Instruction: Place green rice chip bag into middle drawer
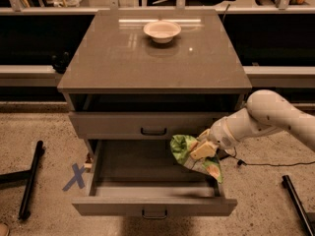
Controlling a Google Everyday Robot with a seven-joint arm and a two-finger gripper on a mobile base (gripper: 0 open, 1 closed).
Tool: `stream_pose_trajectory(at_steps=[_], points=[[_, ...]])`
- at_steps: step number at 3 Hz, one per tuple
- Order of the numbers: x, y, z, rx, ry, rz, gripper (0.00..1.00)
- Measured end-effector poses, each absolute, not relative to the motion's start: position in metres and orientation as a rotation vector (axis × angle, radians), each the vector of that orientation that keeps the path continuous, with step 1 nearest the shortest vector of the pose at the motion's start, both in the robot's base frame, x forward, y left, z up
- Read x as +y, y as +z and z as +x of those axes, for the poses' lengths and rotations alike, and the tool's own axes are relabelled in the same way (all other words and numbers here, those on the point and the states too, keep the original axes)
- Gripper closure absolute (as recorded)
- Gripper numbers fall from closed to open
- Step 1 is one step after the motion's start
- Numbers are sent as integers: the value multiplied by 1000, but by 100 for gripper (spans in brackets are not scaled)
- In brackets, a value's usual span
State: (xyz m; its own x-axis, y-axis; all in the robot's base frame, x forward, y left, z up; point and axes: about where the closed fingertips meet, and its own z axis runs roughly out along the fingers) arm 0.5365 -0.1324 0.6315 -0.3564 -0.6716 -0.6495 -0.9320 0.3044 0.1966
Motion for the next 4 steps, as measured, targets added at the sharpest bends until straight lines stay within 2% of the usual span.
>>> stream_pose_trajectory(at_steps=[2, 4], points=[[-138, 546, 548, 2268, 779, -1356, 100], [-124, 533, 552, 2288, 740, -1362, 100]])
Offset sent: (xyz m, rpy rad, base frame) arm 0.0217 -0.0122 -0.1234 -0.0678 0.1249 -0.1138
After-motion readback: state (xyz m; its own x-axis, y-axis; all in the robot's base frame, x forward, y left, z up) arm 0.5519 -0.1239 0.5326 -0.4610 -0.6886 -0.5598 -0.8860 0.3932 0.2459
